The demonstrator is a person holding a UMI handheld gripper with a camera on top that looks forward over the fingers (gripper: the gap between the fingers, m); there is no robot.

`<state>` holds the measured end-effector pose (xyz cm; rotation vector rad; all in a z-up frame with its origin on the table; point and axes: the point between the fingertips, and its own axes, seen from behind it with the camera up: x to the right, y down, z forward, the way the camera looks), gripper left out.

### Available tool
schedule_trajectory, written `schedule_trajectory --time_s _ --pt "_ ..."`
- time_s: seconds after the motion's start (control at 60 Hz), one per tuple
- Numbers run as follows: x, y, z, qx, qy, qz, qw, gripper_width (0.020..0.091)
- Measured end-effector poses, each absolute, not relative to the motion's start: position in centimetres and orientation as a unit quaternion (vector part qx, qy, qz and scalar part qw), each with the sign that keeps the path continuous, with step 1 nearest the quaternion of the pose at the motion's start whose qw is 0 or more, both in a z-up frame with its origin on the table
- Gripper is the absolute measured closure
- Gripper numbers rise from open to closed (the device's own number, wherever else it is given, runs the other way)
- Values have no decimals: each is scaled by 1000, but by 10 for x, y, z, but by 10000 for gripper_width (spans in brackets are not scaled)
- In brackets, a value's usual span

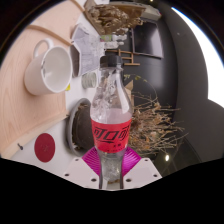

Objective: Pour water

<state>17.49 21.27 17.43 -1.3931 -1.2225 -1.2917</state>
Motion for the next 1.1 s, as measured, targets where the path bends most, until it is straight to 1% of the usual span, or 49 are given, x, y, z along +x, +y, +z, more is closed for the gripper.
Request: schedule_trajectory --time_s 0.117,0.2,0.283,0.4,0.533,0.683,0.917,0.933,0.95,1.033,1.1 --pt "183 202 185 -656 -394 -428 480 880" --pt "185 192 185 -713 -322 -352 514 880" --pt "189 189 175 -763 -250 -272 530 881" --pt "184 182 144 -818 -160 -150 532 881" --pt "168 183 113 -829 -126 -56 541 878" --pt "162 189 81 -835 -99 7 542 878" --pt "170 197 52 -840 -58 48 537 873" --pt "170 197 49 -841 -55 50 535 857" --pt "170 197 46 -842 -54 50 534 855" --pt "172 195 49 -832 -59 50 550 841" --pt "172 192 49 -828 -57 48 556 770"
